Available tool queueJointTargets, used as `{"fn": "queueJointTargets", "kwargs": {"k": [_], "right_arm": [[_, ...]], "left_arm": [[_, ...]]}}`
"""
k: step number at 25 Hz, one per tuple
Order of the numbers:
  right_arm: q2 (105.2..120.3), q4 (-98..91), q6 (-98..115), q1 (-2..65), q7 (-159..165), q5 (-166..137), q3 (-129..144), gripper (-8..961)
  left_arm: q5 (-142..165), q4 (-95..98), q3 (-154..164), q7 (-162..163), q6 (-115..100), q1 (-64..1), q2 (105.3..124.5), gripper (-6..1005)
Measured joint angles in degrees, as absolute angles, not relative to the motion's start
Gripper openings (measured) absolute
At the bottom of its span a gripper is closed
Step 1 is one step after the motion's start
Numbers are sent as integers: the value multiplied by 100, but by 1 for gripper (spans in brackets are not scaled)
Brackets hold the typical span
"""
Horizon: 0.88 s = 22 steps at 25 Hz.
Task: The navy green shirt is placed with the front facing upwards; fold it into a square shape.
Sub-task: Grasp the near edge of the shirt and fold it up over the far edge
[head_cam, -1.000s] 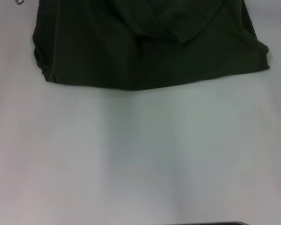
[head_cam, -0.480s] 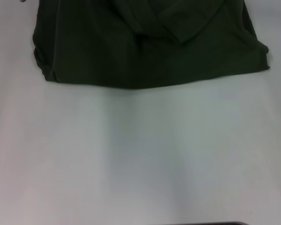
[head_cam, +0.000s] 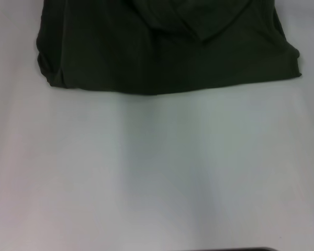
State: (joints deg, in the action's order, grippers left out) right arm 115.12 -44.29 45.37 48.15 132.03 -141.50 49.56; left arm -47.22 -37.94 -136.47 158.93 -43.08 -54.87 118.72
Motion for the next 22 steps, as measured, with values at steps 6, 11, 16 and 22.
{"fn": "queueJointTargets", "kwargs": {"k": [6,11,16,22], "right_arm": [[11518,-4403,4422,4817,13160,-14172,5123,15],[11551,-4388,4401,4869,13159,-14455,5344,31],[11617,-4385,4219,4905,13181,-14757,5412,47],[11616,-4385,4082,4943,13209,-14964,5414,186]], "left_arm": [[-4721,-3677,-13628,15883,-4233,-5522,11845,49],[-4881,-3706,-13618,15488,-4178,-5499,11960,52],[-4893,-3721,-13614,15433,-4116,-5486,12011,83],[-4898,-3716,-13643,15506,-4116,-5395,12000,249]]}}
